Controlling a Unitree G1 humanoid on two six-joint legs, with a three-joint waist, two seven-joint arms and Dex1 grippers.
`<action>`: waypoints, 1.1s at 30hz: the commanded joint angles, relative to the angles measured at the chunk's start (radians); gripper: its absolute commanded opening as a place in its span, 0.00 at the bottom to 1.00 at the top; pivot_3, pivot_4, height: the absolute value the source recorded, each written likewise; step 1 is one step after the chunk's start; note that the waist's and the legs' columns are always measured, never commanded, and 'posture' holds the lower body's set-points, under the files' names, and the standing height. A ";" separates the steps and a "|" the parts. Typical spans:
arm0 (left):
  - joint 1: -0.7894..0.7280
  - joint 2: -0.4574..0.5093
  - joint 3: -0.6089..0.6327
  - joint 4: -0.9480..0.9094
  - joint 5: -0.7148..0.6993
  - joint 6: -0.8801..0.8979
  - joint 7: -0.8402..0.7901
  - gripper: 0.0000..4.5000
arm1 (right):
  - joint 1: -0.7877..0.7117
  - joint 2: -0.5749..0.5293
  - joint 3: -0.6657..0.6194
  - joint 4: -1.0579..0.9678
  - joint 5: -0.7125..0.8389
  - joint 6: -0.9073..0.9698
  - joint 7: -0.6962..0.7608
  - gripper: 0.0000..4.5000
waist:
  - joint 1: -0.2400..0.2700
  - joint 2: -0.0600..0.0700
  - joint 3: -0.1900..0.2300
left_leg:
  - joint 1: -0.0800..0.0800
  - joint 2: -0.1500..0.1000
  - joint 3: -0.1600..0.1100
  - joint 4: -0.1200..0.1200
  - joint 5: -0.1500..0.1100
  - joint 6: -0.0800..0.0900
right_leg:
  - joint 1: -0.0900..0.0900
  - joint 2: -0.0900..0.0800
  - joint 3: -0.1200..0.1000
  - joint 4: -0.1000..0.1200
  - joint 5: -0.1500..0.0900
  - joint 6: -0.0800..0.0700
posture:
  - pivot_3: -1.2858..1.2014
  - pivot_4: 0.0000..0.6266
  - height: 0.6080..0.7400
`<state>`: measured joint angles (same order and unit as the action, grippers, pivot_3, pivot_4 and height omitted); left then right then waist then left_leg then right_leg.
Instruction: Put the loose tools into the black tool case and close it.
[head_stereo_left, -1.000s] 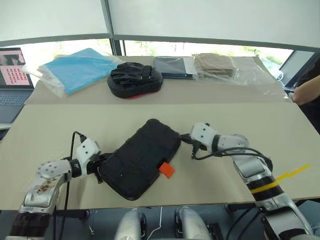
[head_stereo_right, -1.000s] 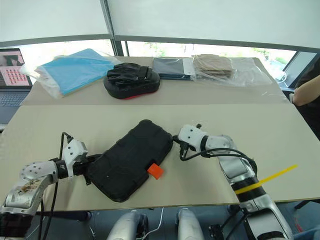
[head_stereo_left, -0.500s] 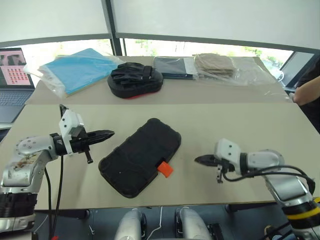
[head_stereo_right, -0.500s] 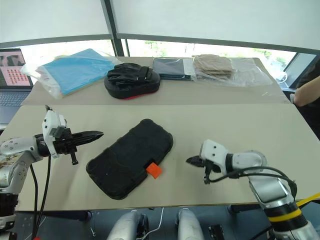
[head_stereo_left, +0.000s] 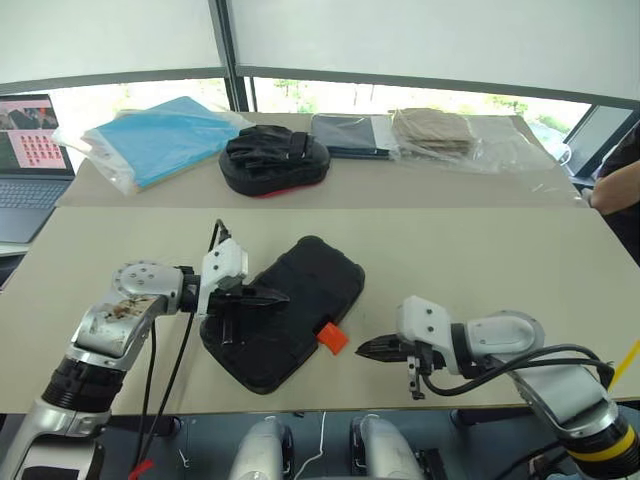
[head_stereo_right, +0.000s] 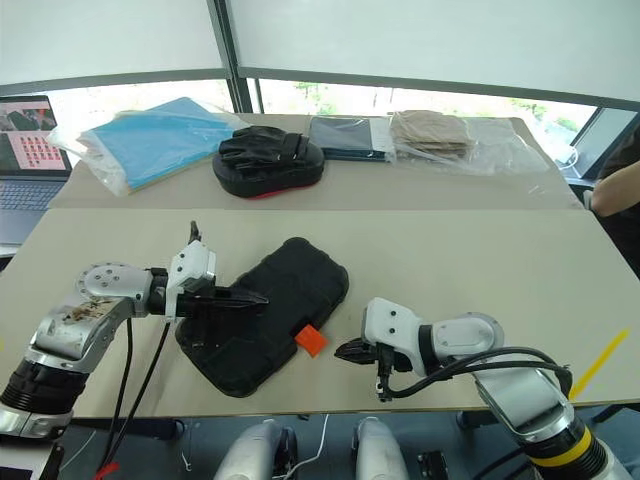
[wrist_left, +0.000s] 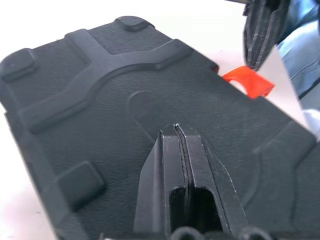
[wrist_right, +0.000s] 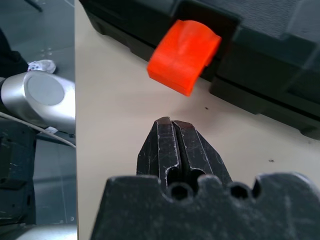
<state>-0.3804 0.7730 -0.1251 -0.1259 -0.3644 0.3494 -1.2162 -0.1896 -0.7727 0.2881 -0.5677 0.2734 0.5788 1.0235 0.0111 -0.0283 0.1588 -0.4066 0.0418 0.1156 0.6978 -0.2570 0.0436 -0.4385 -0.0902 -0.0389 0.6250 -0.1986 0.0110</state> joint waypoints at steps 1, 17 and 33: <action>0.013 0.004 -0.019 0.041 0.052 -0.028 0.011 0.01 | -0.035 0.011 0.033 0.014 -0.012 -0.002 0.002 0.00 | 0.000 0.000 0.000 | 0.000 0.000 0.000 0.000 0.000 0.000 | 0.000 0.000 0.000 0.000 0.000 0.000 | 0.52 0.24 1.00; 0.073 -0.009 -0.014 0.123 0.070 -0.135 0.031 0.01 | -0.211 0.038 0.150 0.052 -0.046 0.056 0.045 0.00 | -0.002 0.001 -0.001 | 0.002 0.001 0.000 0.000 0.000 0.000 | 0.001 0.000 0.000 0.001 0.000 0.000 | 0.52 0.24 1.00; 0.066 -0.009 -0.014 0.087 0.061 -0.086 0.044 0.01 | -0.168 -0.042 0.041 0.089 0.017 0.018 0.107 0.00 | 0.001 0.002 -0.002 | 0.002 0.001 0.000 0.000 0.000 0.000 | 0.001 0.000 -0.001 0.001 -0.001 -0.001 | 0.52 0.24 1.00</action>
<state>-0.3382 0.7540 -0.1049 -0.0662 -0.3427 0.2272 -1.1697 -0.3551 -0.8146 0.3690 -0.4304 0.2577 0.6189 1.1168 0.0120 -0.0259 0.1567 -0.4041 0.0432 0.1158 0.6976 -0.2569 0.0436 -0.4373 -0.0904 -0.0394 0.6263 -0.1992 0.0102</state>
